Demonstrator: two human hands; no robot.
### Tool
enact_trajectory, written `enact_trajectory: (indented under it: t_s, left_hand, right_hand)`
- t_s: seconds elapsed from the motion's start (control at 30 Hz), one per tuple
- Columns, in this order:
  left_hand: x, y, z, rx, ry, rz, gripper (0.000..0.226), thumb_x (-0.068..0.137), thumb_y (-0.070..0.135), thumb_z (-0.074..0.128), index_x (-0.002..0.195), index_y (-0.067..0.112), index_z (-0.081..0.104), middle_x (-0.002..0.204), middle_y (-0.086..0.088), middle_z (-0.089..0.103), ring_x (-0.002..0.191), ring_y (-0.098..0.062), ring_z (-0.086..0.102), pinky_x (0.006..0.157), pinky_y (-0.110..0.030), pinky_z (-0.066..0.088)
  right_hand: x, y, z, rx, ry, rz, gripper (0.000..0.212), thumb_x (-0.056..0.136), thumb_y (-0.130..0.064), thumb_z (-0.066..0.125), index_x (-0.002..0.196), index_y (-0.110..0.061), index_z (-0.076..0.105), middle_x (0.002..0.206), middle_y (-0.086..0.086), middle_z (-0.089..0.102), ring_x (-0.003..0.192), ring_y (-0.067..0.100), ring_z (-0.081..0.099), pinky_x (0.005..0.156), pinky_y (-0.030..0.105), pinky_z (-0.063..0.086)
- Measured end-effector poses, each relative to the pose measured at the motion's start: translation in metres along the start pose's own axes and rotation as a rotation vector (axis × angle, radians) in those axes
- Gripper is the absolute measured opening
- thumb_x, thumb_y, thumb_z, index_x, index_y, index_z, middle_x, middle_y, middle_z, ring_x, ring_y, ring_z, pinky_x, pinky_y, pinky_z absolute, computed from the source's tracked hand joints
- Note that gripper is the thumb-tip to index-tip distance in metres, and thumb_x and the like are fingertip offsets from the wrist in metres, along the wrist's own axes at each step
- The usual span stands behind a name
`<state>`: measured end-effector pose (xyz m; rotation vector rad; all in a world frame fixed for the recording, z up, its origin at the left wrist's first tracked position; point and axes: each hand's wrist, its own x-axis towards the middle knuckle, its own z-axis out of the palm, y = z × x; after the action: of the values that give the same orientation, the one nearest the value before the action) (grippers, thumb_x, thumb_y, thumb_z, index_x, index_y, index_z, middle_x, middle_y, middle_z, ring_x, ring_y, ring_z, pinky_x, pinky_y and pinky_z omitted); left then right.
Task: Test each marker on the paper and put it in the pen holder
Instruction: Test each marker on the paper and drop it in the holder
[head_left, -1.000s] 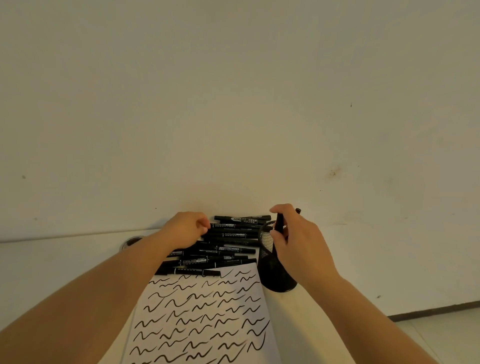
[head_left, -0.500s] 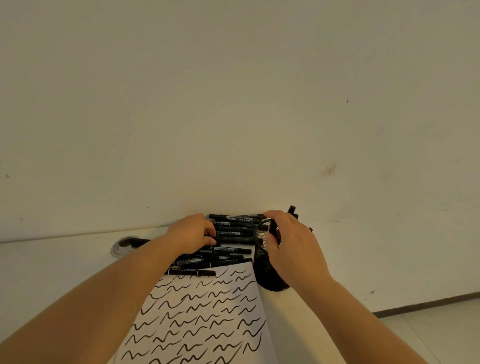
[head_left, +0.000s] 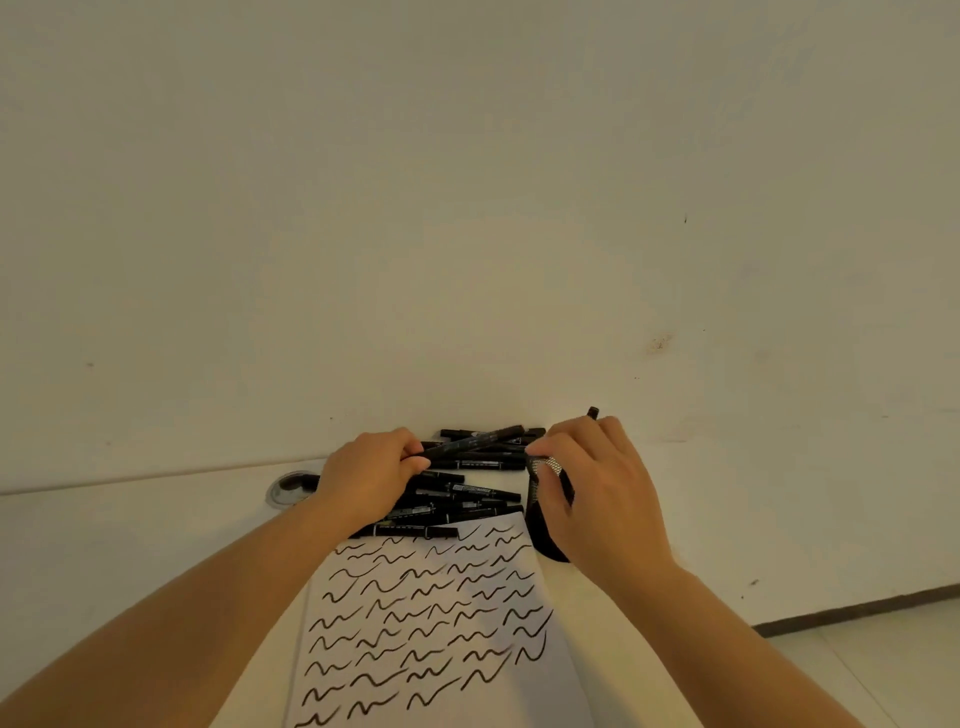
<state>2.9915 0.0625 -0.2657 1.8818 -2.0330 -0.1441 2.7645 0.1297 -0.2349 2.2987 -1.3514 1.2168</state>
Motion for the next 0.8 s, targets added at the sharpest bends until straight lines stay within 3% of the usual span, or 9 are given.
enact_trajectory:
  t_s: [0.07,0.17,0.23,0.33,0.4,0.47,0.63,0.7,0.8]
  left_hand:
    - [-0.021,0.003,-0.01,-0.094,0.012,0.0,0.022,0.092,0.039,0.047,0.108,0.027,0.056,0.094,0.007,0.066,0.08,-0.013,0.059,0.072,-0.034,0.051]
    - [-0.059,0.008,-0.021,-0.217,0.036,0.014,0.019,0.092,0.036,0.047,0.107,0.027,0.056,0.085,0.016,0.064,0.076,-0.006,0.059,0.068,-0.029,0.049]
    - [-0.085,0.01,-0.024,-0.245,0.057,0.035,0.016,0.092,0.034,0.047,0.105,0.028,0.055,0.079,0.02,0.06,0.07,0.002,0.055,0.06,-0.02,0.043]
    - [-0.124,0.008,-0.03,-0.269,0.049,0.085,0.011,0.092,0.034,0.046,0.1,0.032,0.054,0.075,0.021,0.059,0.065,0.007,0.055,0.056,-0.014,0.039]
    - [-0.148,0.005,-0.033,-0.29,-0.009,0.14,0.01,0.092,0.034,0.046,0.096,0.033,0.055,0.075,0.017,0.061,0.067,0.0,0.057,0.06,-0.021,0.045]
    - [-0.168,0.002,-0.033,-0.259,-0.04,0.2,0.009,0.092,0.034,0.046,0.091,0.035,0.055,0.073,0.016,0.06,0.063,-0.003,0.053,0.058,-0.02,0.04]
    - [-0.201,-0.009,-0.036,-0.074,0.095,0.26,0.018,0.091,0.04,0.048,0.097,0.03,0.061,0.077,0.018,0.058,0.067,-0.001,0.051,0.058,-0.011,0.032]
    - [-0.209,-0.012,-0.041,0.102,0.144,0.351,0.017,0.086,0.037,0.053,0.085,0.027,0.067,0.069,0.014,0.064,0.056,-0.009,0.057,0.048,-0.019,0.038]
    - [-0.218,-0.014,-0.05,0.284,0.221,0.402,0.014,0.076,0.039,0.063,0.067,0.028,0.066,0.052,0.013,0.06,0.038,-0.008,0.051,0.035,-0.014,0.03]
  right_hand:
    - [-0.007,-0.014,0.001,0.112,-0.062,-0.008,0.012,0.082,-0.009,0.059,0.088,-0.015,0.067,0.081,-0.005,0.064,0.077,0.011,0.055,0.067,0.021,0.045]
    - [-0.021,-0.039,0.009,0.34,-0.452,0.266,0.014,0.09,-0.026,0.053,0.098,-0.029,0.063,0.08,-0.018,0.059,0.074,0.001,0.056,0.066,0.016,0.046]
    - [-0.032,-0.054,0.018,0.505,-0.586,0.456,0.016,0.089,-0.035,0.053,0.104,-0.033,0.059,0.08,-0.012,0.065,0.071,0.003,0.059,0.064,0.015,0.047]
    - [-0.045,-0.076,0.026,0.833,-0.532,0.692,0.022,0.084,-0.041,0.058,0.1,-0.026,0.059,0.073,-0.004,0.069,0.053,0.001,0.056,0.05,0.014,0.043]
    - [-0.054,-0.091,0.028,1.05,-0.471,0.83,0.025,0.085,-0.041,0.057,0.087,-0.016,0.064,0.062,-0.001,0.066,0.046,0.006,0.049,0.045,0.018,0.039]
    - [-0.064,-0.104,0.029,1.184,-0.424,0.935,0.035,0.088,-0.04,0.052,0.07,-0.014,0.067,0.053,0.002,0.06,0.044,0.011,0.047,0.044,0.021,0.037]
    - [-0.079,-0.134,0.031,1.346,-0.398,1.067,0.04,0.093,-0.031,0.045,0.068,-0.006,0.062,0.046,0.008,0.055,0.039,0.015,0.044,0.041,0.024,0.037]
    - [-0.081,-0.141,0.029,1.38,-0.418,1.084,0.036,0.092,-0.027,0.047,0.066,-0.006,0.061,0.045,0.008,0.055,0.037,0.015,0.043,0.04,0.024,0.035]
    - [-0.081,-0.144,0.022,1.354,-0.502,1.09,0.032,0.09,-0.022,0.052,0.063,-0.009,0.063,0.046,0.008,0.054,0.038,0.015,0.042,0.039,0.023,0.034]
